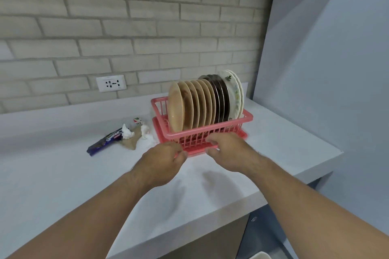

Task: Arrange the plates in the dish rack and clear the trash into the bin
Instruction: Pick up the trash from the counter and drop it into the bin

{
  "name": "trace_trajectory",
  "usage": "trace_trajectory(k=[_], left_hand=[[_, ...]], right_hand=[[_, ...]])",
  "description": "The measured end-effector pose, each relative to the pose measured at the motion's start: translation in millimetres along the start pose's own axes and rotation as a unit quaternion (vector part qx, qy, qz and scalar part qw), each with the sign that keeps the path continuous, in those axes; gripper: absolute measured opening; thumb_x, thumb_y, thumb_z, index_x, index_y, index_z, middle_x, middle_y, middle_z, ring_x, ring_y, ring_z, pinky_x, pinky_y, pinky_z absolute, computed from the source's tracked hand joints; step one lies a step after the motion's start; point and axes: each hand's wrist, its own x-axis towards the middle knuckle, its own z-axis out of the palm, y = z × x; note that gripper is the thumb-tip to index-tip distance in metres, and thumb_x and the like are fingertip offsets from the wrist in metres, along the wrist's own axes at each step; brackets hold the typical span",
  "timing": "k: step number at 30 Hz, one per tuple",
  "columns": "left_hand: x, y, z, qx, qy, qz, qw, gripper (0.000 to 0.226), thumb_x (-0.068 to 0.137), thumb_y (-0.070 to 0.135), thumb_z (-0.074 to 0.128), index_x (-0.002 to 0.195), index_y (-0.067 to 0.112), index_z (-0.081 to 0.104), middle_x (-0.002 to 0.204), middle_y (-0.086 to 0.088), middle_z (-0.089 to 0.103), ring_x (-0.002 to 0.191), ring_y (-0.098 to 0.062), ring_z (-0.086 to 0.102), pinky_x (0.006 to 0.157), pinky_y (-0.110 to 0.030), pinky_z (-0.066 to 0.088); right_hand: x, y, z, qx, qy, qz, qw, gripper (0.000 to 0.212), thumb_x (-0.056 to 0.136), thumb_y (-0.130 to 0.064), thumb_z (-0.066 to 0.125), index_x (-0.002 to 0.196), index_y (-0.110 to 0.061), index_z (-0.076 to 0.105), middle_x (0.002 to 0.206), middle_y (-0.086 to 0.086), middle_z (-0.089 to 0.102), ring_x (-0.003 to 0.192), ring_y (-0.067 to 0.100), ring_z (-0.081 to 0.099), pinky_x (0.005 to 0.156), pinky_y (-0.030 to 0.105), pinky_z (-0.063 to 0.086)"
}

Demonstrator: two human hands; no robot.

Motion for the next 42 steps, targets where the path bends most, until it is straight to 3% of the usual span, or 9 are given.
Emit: trace_trajectory(k=[2, 5, 10, 14, 19, 22, 31, 37, 42], left_hand=[[1.9, -14.2, -6.3, 0.007, 0.006, -0.012, 1.0, 0.033, 0.095, 0.044, 0.035, 0.094, 0.028, 0.064, 0.094, 0.014, 0.06, 0.089, -0.009, 0.056, 0.081, -0.036, 0.051], [5.9, -33.6, -21.9, 0.021, 0.028, -0.025, 0.999, 0.031, 0.097, 0.042, 0.037, 0.098, 0.029, 0.065, 0.101, 0.011, 0.062, 0.095, -0.01, 0.056, 0.085, -0.036, 0.049], [15.2, -70.1, -40.9, 0.029, 0.038, -0.05, 0.998, 0.031, 0.097, 0.042, 0.04, 0.102, 0.026, 0.066, 0.105, 0.009, 0.063, 0.098, -0.013, 0.059, 0.086, -0.037, 0.05], [25.9, -108.7, -56.9, 0.053, 0.034, -0.044, 0.997, 0.029, 0.099, 0.037, 0.039, 0.107, 0.025, 0.063, 0.107, 0.011, 0.059, 0.093, -0.01, 0.055, 0.066, -0.019, 0.04], [41.0, -179.5, -69.8, 0.077, 0.008, -0.067, 0.995, 0.026, 0.095, 0.031, 0.039, 0.107, 0.026, 0.061, 0.099, 0.007, 0.053, 0.089, -0.019, 0.057, 0.077, -0.031, 0.05], [51.4, -220.6, -69.8, 0.076, 0.014, -0.082, 0.994, 0.022, 0.095, 0.028, 0.04, 0.103, 0.026, 0.06, 0.092, 0.008, 0.046, 0.085, -0.017, 0.051, 0.07, -0.028, 0.042], [95.6, -308.2, -48.1, 0.052, 0.012, -0.095, 0.994, 0.023, 0.091, 0.032, 0.051, 0.111, 0.024, 0.056, 0.102, 0.005, 0.05, 0.093, -0.017, 0.051, 0.075, -0.032, 0.05], [115.1, -332.1, -24.3, 0.033, 0.005, -0.105, 0.994, 0.041, 0.09, 0.05, 0.051, 0.126, 0.029, 0.049, 0.117, 0.006, 0.055, 0.104, -0.019, 0.048, 0.086, -0.034, 0.047], [110.5, -340.7, -7.1, 0.064, 0.047, -0.095, 0.992, 0.042, 0.097, 0.042, 0.043, 0.137, 0.031, 0.039, 0.123, 0.007, 0.054, 0.108, -0.02, 0.048, 0.085, -0.031, 0.042]], right_hand=[[15.7, -10.1, 6.8, -0.006, 0.013, -0.023, 1.0, 0.028, 0.095, -0.026, 0.058, 0.068, -0.034, 0.05, 0.074, -0.015, 0.053, 0.071, 0.006, 0.051, 0.066, 0.026, 0.045], [32.8, -27.5, 12.2, -0.003, 0.013, -0.053, 0.998, 0.029, 0.094, -0.026, 0.058, 0.069, -0.032, 0.046, 0.068, -0.014, 0.047, 0.062, 0.003, 0.045, 0.055, 0.024, 0.035], [61.9, -57.7, 26.1, 0.025, 0.003, -0.077, 0.997, 0.009, 0.092, -0.026, 0.059, 0.089, -0.018, 0.059, 0.079, -0.01, 0.057, 0.075, 0.015, 0.057, 0.059, 0.024, 0.045], [89.0, -89.7, 47.3, 0.016, 0.008, -0.079, 0.997, 0.018, 0.092, -0.027, 0.06, 0.105, -0.016, 0.065, 0.096, -0.002, 0.064, 0.086, 0.02, 0.061, 0.074, 0.034, 0.054], [126.8, -123.3, 82.3, -0.002, -0.011, -0.068, 0.998, 0.021, 0.094, -0.03, 0.059, 0.114, -0.024, 0.061, 0.099, -0.006, 0.056, 0.088, 0.015, 0.051, 0.068, 0.022, 0.043], [153.0, -140.3, 109.9, -0.012, -0.034, -0.045, 0.998, 0.038, 0.094, -0.031, 0.06, 0.131, -0.024, 0.057, 0.119, -0.002, 0.06, 0.101, 0.018, 0.061, 0.083, 0.031, 0.053], [217.0, -160.8, 181.8, -0.042, -0.076, 0.016, 0.996, 0.027, 0.096, -0.036, 0.052, 0.108, -0.015, 0.064, 0.103, 0.006, 0.064, 0.092, 0.024, 0.063, 0.073, 0.032, 0.052], [254.0, -176.7, 204.0, -0.052, -0.024, 0.036, 0.998, 0.052, 0.091, -0.042, 0.057, 0.134, -0.015, 0.049, 0.133, 0.007, 0.052, 0.111, 0.026, 0.053, 0.086, 0.036, 0.05], [264.9, -183.9, 215.7, -0.097, -0.05, 0.052, 0.993, 0.043, 0.094, -0.041, 0.057, 0.128, -0.018, 0.046, 0.121, 0.009, 0.053, 0.108, 0.031, 0.048, 0.083, 0.038, 0.039]])
